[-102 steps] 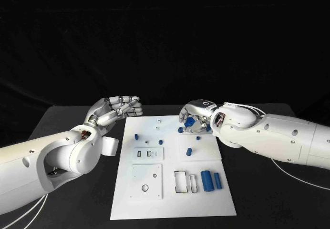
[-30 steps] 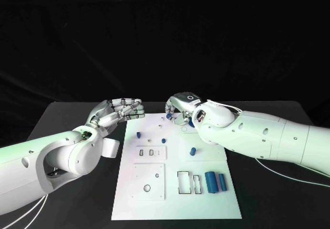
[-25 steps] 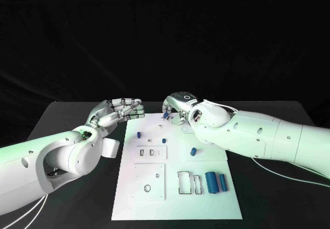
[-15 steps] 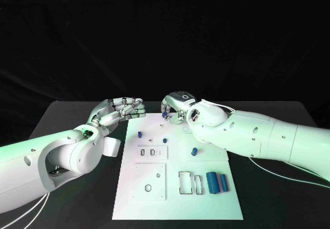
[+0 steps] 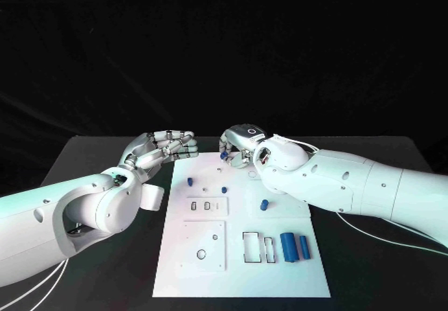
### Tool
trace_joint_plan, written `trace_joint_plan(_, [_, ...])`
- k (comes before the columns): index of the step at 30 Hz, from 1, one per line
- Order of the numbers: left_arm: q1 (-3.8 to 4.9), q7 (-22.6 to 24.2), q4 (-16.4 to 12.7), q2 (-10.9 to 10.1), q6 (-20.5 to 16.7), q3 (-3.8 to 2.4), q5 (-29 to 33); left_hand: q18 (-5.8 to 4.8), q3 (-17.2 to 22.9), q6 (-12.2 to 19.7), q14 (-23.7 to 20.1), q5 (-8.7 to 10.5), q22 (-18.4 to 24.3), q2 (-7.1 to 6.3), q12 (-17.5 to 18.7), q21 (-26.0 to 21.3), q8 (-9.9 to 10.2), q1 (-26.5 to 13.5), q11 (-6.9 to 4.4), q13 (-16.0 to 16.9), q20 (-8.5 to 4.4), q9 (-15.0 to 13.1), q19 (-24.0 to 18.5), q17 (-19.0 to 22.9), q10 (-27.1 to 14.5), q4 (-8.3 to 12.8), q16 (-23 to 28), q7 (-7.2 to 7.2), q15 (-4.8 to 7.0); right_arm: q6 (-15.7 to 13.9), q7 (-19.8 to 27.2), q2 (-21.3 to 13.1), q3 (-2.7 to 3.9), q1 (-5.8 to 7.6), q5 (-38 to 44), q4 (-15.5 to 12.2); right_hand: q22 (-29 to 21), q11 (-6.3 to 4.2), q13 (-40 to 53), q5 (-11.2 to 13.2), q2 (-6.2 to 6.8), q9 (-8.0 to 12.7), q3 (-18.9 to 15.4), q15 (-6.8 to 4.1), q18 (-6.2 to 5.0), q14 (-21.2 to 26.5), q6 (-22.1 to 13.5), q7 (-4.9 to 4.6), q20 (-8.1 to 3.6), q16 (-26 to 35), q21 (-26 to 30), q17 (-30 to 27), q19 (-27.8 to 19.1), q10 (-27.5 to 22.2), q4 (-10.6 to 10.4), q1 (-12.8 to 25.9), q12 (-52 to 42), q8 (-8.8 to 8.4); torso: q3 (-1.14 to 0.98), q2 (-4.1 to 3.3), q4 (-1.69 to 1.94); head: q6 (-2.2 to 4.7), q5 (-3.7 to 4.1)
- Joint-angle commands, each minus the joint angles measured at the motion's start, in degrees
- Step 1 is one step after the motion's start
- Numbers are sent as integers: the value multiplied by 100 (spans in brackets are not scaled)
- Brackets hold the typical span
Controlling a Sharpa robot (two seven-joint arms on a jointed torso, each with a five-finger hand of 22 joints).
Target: Assemble the parts on the task board
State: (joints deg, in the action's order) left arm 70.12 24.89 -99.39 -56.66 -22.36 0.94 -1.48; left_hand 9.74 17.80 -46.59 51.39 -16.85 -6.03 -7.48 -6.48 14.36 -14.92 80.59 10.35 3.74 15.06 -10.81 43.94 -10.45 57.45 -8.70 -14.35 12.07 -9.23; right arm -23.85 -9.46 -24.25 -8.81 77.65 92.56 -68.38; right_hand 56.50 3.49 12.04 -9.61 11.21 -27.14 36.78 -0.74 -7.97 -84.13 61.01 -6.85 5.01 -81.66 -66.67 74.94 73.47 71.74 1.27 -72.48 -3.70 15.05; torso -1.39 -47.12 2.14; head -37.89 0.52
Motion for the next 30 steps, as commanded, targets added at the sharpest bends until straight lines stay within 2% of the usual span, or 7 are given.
trace_joint_plan(1, [13,30,4,16,120,-5,13,58,30,43,-39,36,10,-50,31,-36,15,16,46,0,25,9,-6,-2,11,-5,37,71,9,210,55,1,-6,-12,17,-9,2,-3,6,-27,-44,-373,33,-19,100,-299,1,15,-1,-23,-11,27,-24,-39,10,-8,0,6,-4,-3,4,-7,-15])
trace_joint_plan(12, [19,26,16,16,141,-5,13,57,33,55,-48,36,14,-56,46,-39,22,14,52,0,28,11,-9,-2,4,1,46,76,5,250,68,8,-6,-12,6,-5,3,2,6,-28,-24,-381,44,-16,98,-298,-14,12,4,-27,-10,30,-31,-54,10,3,3,0,-2,-13,2,-2,-47])
trace_joint_plan(14, [20,25,17,18,142,-5,13,57,33,55,-48,36,14,-56,46,-39,22,14,52,0,28,11,-9,-2,4,1,46,76,5,264,71,10,-7,-12,-4,5,3,2,6,-28,-24,-381,44,-16,98,-298,-14,12,4,-27,-10,30,-31,-54,10,3,3,0,-1,-14,6,20,-68])
trace_joint_plan(22, [25,23,20,18,143,-5,13,57,33,55,-48,36,14,-56,46,-39,22,14,52,0,28,11,-9,-2,4,1,46,76,5,320,118,10,-7,-13,-30,3,17,6,6,-27,-13,-385,52,-13,100,-298,-26,7,7,-30,-18,31,-29,-65,8,13,5,-6,-2,-18,9,-46,-91])
trace_joint_plan(30, [28,28,38,15,135,-5,13,57,37,58,-54,36,17,-57,55,-41,24,12,54,0,30,11,-11,-2,1,5,52,78,3,345,148,-7,-7,-14,-35,-27,24,8,6,-30,-4,-388,55,-11,101,-299,-30,6,9,-35,-22,39,-28,-68,7,20,3,-8,-6,-15,-4,-47,-97])
